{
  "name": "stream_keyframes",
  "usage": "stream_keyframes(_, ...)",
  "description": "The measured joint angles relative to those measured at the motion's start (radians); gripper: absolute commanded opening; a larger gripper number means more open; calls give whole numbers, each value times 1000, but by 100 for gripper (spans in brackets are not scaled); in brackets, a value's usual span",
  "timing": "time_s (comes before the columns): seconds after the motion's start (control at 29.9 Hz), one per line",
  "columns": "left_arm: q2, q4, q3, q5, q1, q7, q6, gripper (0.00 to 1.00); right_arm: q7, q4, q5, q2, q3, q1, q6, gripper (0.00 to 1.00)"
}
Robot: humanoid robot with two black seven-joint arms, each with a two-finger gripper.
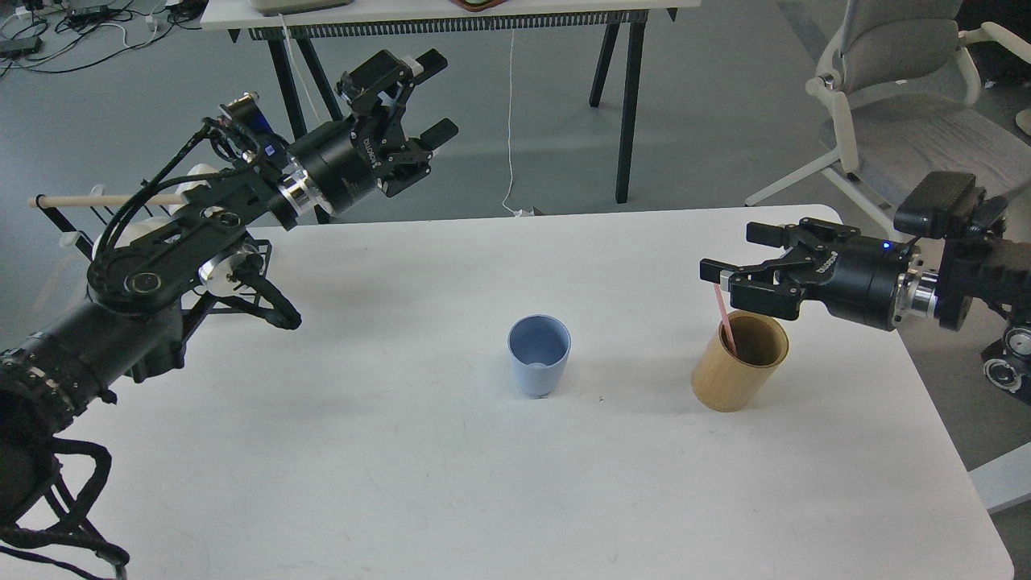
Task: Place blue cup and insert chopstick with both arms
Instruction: 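Reach the right gripper to the pink stick in the tan cup and grasp it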
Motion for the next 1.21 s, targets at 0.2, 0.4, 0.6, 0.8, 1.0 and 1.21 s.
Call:
stream_keyframes(0.2, -2, 2, 1, 0, 15, 0, 0, 99, 0, -113, -24, 119, -40, -17, -12, 93)
stream_keyframes(0.4, -2, 6, 1, 0, 33, 0, 0, 99, 0, -162, -28, 185, -53, -20, -20, 62)
stream_keyframes(0.6, -3, 12, 1, 0, 44, 0, 0, 99, 1, -163, -37, 184, -54, -21, -20, 42)
stream_keyframes(0.8, -3, 12, 1, -2, 50, 0, 0, 99, 0, -160, -64, 165, -54, -21, -20, 26)
stream_keyframes(1.0, -12, 13, 1, -2, 51, 0, 0, 99, 0, -158, -68, 160, -55, -21, -20, 1)
stream_keyframes(1.21, -28, 18, 1, 0, 51, 0, 0, 99, -10, -149, -90, 143, -55, -28, -21, 0)
